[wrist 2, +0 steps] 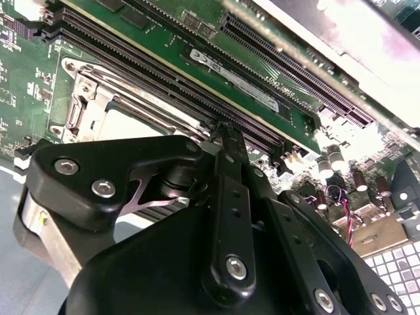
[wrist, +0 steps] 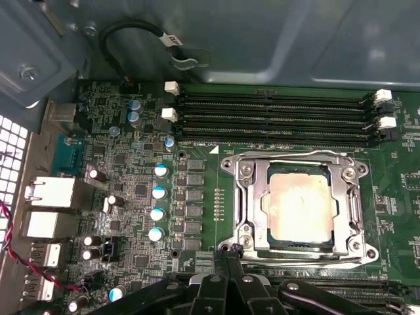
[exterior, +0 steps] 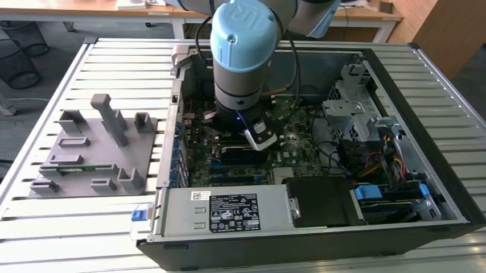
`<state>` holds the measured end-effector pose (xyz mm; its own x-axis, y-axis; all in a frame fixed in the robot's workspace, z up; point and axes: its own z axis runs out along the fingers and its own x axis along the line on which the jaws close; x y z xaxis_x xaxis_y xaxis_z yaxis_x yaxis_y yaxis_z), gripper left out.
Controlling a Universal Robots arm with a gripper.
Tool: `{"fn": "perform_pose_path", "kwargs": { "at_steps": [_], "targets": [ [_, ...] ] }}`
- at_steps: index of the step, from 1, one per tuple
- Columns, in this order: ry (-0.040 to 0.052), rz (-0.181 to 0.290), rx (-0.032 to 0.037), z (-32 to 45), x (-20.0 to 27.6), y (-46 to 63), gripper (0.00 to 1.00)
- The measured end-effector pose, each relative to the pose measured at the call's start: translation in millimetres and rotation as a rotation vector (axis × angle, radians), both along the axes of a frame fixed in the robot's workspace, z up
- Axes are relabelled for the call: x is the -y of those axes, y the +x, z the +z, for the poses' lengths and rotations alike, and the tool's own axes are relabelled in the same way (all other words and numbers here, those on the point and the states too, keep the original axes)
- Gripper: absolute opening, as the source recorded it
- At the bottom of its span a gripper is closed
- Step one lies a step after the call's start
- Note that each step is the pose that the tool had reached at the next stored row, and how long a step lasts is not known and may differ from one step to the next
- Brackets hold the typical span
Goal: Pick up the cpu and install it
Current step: 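Install the second cpu locking lever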
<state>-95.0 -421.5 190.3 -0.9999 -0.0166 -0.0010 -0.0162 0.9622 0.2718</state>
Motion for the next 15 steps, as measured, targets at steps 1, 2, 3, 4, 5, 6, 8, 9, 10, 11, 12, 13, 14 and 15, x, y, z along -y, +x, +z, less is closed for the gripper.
{"fn": "perform_pose_path", "kwargs": {
  "at_steps": [1,2,3,4,5,6,8,9,10,11,12,13,14,15],
  "targets": [
    [0.0000,0.000,0.0000,-0.2,-0.2,-0.1,0.11],
    [0.0001,0.000,0.0000,-0.4,-0.5,-0.2,0.11],
    [0.0001,0.000,0.0000,-0.5,-1.0,-0.3,0.11],
    [0.0000,0.000,0.0000,-0.5,-1.7,-0.3,0.11],
    [0.0000,0.000,0.0000,-0.6,-2.4,-0.4,0.11],
    [0.0003,0.000,0.0001,-0.8,-2.9,-0.4,0.11],
    [0.0005,0.000,0.0002,-1.1,-3.4,-0.8,0.11],
    [0.0006,0.000,0.0002,-1.2,-3.6,-1.0,0.11],
    [0.0007,0.000,0.0003,-1.3,-3.7,-1.2,0.11],
    [0.0023,0.000,0.0004,-1.6,-4.1,-1.4,0.11],
    [0.0042,0.000,0.0014,-2.3,-4.7,-1.5,0.11],
    [0.0032,0.000,0.0014,-2.2,-4.8,-1.6,0.11],
    [0.0023,0.000,0.0010,-1.9,-4.8,-1.8,0.11],
    [0.0013,0.000,0.0004,-1.5,-4.8,-2.1,0.11]
  ]
}}
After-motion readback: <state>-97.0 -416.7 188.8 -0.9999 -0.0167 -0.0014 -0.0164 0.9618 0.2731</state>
